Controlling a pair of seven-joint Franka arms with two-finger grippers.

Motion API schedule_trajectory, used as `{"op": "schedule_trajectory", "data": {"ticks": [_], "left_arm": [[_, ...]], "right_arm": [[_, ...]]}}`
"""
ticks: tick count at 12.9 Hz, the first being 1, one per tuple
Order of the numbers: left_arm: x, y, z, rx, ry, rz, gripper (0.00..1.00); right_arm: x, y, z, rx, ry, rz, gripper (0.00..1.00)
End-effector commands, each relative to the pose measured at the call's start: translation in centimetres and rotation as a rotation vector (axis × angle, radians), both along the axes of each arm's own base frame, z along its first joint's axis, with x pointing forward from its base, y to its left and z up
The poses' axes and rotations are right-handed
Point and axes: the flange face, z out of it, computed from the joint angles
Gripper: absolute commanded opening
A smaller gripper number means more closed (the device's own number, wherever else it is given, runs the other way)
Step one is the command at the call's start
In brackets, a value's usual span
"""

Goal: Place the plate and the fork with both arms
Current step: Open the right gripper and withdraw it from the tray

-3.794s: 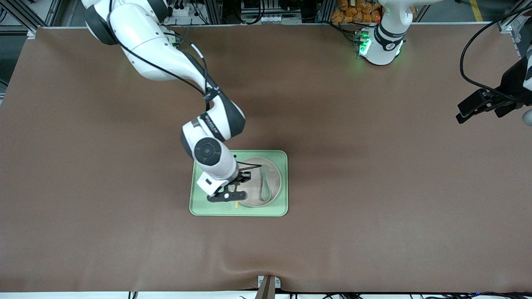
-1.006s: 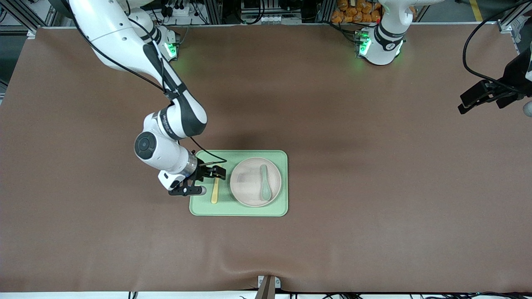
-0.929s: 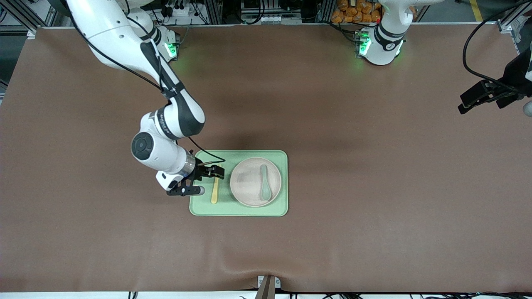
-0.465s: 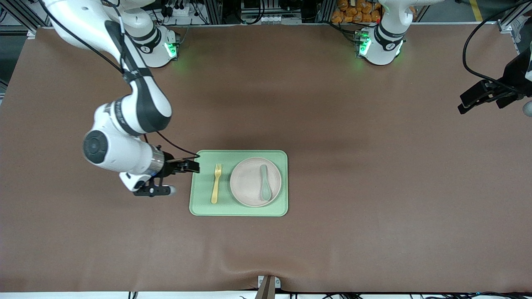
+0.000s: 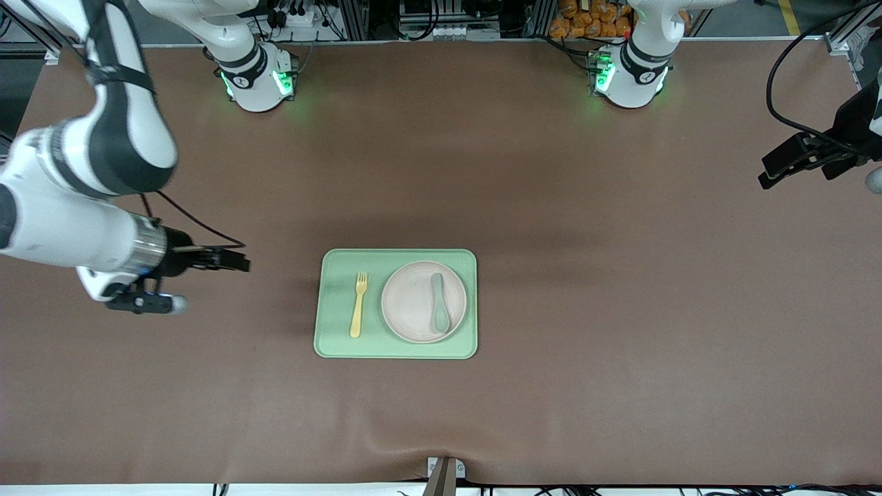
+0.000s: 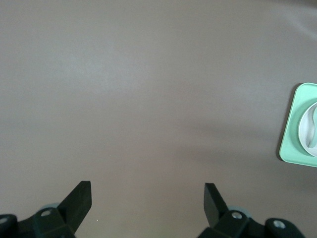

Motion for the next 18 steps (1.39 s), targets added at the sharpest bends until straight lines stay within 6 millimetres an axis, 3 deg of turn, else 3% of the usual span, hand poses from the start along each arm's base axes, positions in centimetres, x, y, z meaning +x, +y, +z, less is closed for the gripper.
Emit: {"op": "schedule_trajectory", "data": {"ticks": [1, 3, 5, 10, 12, 14, 18], "left_arm": [[-0.8, 0.0, 0.6, -0.011, 0.001, -0.021, 1.00], [-0.8, -0.1, 0.5, -0.013, 0.003, -0.022, 1.00], [-0.7, -0.2, 0.6, -0.015, 0.002, -0.024, 1.00], [-0.7, -0.3, 0.4, -0.023, 0.005, -0.025, 1.00], [-0.8, -0.5, 0.5, -0.023, 0.004, -0.029, 1.00], [-0.8, -0.6, 0.5, -0.023, 0.004, -0.031, 1.00], [-0.7, -0.6, 0.4, -0.023, 0.005, -0.029, 1.00]], "right_arm": [[-0.6, -2.1, 4.2, -0.041, -0.015, 0.010, 1.00], [-2.5, -3.7, 7.9, -0.080, -0.027, 0.011, 1.00], [-4.9, -3.3, 11.2, -0.117, -0.054, 0.018, 1.00], [-12.0, -2.2, 15.4, -0.159, -0.087, 0.030, 1.00], [-11.7, -4.1, 17.5, -0.158, -0.120, 0.007, 1.00], [-9.9, -5.9, 19.9, -0.175, -0.175, -0.025, 1.00], [-9.6, -7.2, 20.1, -0.241, -0.178, -0.035, 1.00]]}}
